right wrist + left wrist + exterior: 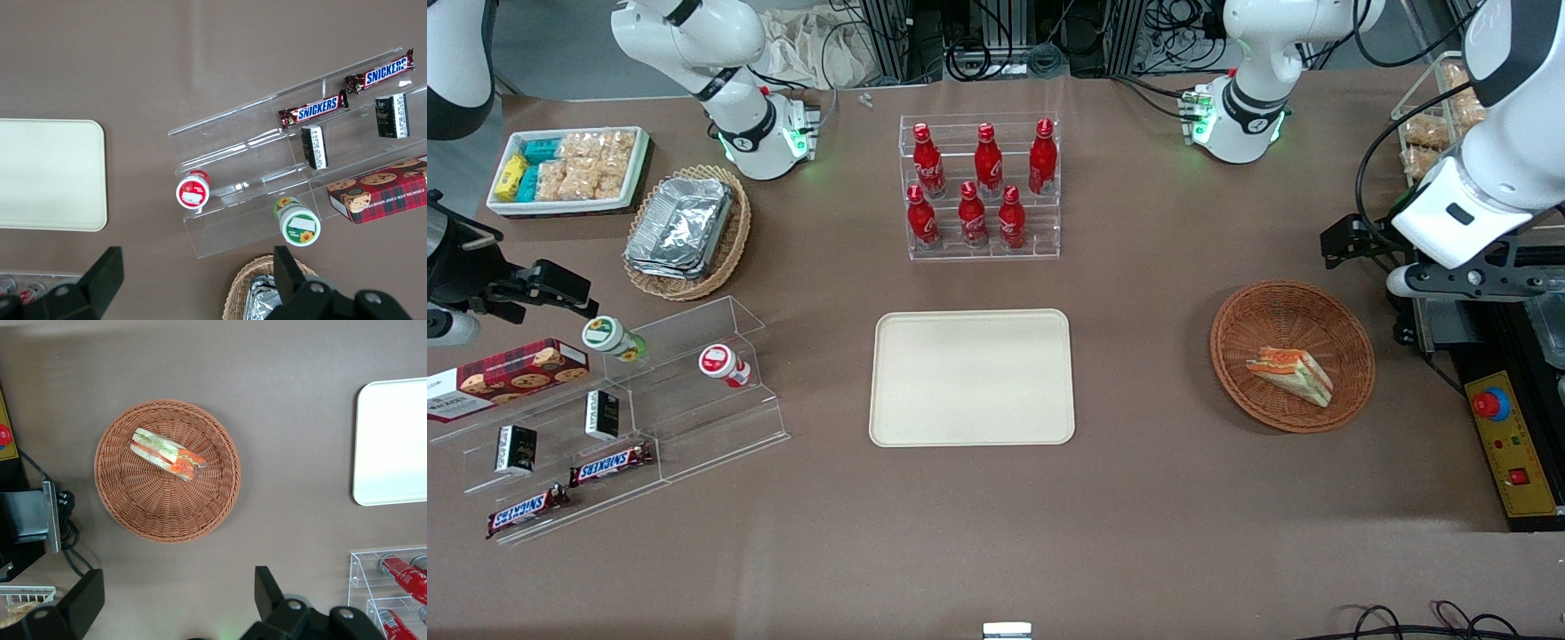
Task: Place sandwich from basket to tray
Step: 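Move the left gripper over the wicker basket toward the wrapped sandwich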
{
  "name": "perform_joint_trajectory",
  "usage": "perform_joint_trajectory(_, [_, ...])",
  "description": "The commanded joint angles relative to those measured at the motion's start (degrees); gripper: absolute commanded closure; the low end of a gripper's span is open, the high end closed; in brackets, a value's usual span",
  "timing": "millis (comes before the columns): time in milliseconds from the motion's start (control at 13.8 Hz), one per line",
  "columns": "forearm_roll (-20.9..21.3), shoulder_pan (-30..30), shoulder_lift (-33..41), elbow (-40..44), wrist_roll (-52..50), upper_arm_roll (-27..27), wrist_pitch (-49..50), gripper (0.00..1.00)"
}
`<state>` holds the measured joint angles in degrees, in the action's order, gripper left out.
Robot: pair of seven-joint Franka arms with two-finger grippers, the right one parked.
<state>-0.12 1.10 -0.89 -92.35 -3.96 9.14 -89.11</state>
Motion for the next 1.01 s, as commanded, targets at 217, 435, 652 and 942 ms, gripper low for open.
perform_joint_trajectory(217, [0.8,-0.2,-0.5,1.2,-1.7,-0.5,1.3,0.0])
perform_joint_trajectory(435, [1.0,-0.1,-2.5,0.9,-17.0,-0.5,1.2,0.0])
perform_joint_trajectory(652, [2.6,0.2,-7.1,0.7,-30.2,-0.8,0.3,0.0])
perform_joint_trajectory(942, [4.7,1.2,-9.1,-10.6,-41.2,-2.3,-14.1,0.0])
